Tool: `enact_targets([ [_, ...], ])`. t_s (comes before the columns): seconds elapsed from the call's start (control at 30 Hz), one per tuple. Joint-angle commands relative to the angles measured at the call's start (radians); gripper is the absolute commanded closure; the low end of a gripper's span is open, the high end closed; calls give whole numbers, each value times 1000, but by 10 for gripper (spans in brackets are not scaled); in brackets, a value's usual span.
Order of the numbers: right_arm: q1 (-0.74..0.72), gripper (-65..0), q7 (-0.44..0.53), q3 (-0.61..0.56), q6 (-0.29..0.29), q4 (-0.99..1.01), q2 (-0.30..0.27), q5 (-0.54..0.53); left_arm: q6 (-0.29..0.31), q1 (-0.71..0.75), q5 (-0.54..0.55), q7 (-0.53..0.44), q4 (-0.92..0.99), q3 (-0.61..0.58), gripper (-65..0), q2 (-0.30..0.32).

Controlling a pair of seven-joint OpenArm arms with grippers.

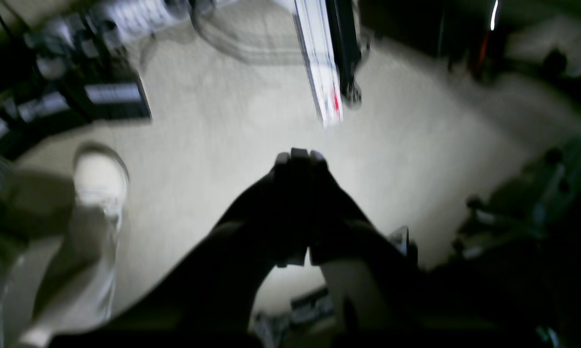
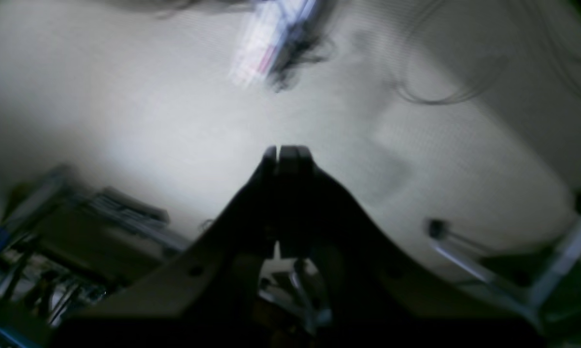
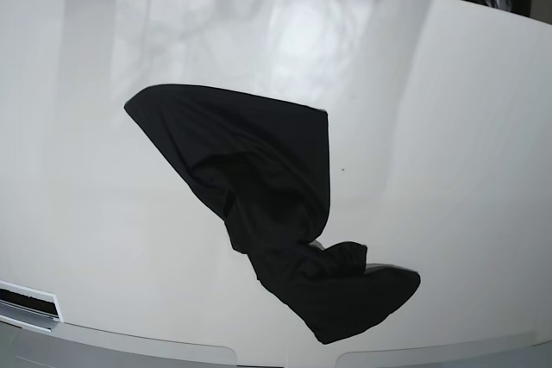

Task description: Layout the t-shirt on the table in an organized manner, then fold the t-shirt properly

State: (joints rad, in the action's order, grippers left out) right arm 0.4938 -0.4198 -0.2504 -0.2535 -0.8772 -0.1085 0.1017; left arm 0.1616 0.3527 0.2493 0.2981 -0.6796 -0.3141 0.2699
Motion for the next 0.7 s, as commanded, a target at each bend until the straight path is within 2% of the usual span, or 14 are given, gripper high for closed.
enact_targets([
  [0.0, 27, 0, -26, 3, 10, -57, -8, 4, -1, 22, 11, 16, -47, 1, 0, 21],
  [0.13, 157, 0, -167, 3, 10, -260, -9, -7, 3, 127, 43, 87, -227, 1, 0, 101],
  [0.2, 232, 0, -211, 3, 10, -357, -11, -47, 3, 189, 72, 114, -332, 2, 0, 147],
  [0.37, 418, 0, -233, 3, 16, -638, -61, -76, 3, 362, 111, 127, -628, 67, 0, 252],
  [0.53, 569, 0, -323, 3, 111, -955, -145, -55, 4, 497, 157, 242, -950, 238, 0, 298],
  [0.67, 672, 0, -327, 3, 176, -1175, -175, 88, 55, 593, 176, 257, -1144, 390, 0, 300],
])
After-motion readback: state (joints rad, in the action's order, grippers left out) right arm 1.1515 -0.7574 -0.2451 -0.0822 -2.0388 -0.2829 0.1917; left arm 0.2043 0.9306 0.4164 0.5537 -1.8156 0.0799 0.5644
